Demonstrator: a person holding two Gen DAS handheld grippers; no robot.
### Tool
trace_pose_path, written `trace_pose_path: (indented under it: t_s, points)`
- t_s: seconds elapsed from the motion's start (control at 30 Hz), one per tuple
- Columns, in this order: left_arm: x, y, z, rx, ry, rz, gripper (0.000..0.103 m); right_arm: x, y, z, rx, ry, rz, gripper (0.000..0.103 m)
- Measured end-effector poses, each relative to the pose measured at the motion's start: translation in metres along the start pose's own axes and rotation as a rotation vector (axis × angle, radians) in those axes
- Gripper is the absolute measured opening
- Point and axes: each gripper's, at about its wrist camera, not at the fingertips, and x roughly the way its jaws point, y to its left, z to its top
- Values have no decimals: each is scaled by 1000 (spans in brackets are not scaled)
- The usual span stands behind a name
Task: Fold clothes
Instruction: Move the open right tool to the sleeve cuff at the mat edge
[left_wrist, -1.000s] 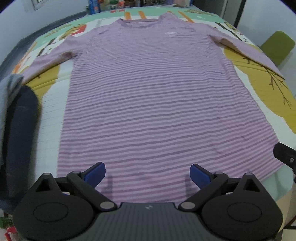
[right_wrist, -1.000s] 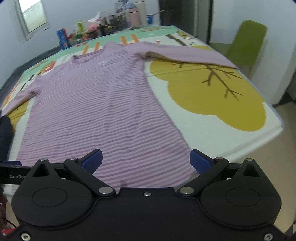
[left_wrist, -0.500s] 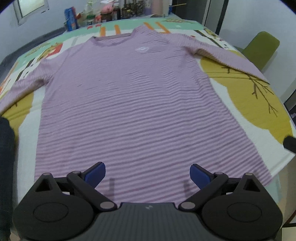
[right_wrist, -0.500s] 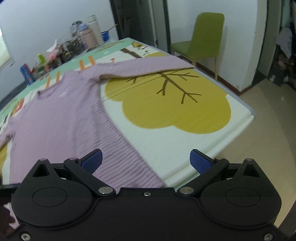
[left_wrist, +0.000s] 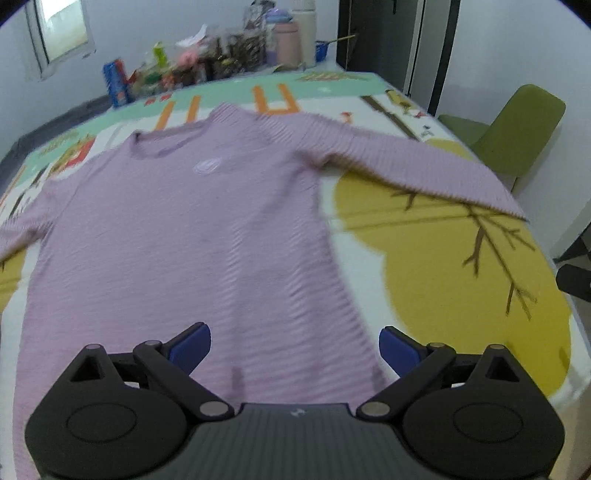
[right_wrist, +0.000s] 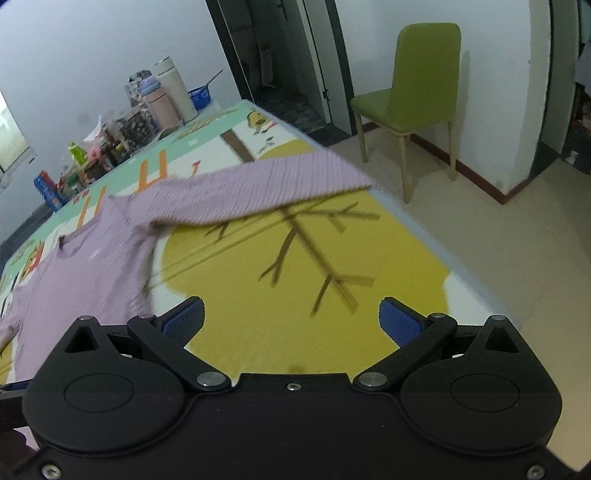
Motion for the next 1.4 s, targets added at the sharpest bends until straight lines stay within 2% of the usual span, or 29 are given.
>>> trace_pose_path:
  t_s: [0.3,0.4,0.57,0.77,0.9,1.2,1.4]
  points:
    - [34,-87,43,49,-12,22,99,59,-84,80,42,-2,33,101]
    - [44,-109,54,80,-11,36,99,74,-105,99,61,-7,39,101]
    - [62,-143,70,161,-59,70,99,100,-138,123,99,-1,45,101]
    - [86,-185,86,290,-99,125,99,136,-175,134,189,59,75,101]
    - [104,-208,93,359,-98,142,99,156,-200,134,300,104,101,101]
    - [137,-230,109,380,-63,147,99,203,-254,123,592,242,203,101]
    - [148,-237,117,405,-74,180,99,234,-283,98,846,360,346,100]
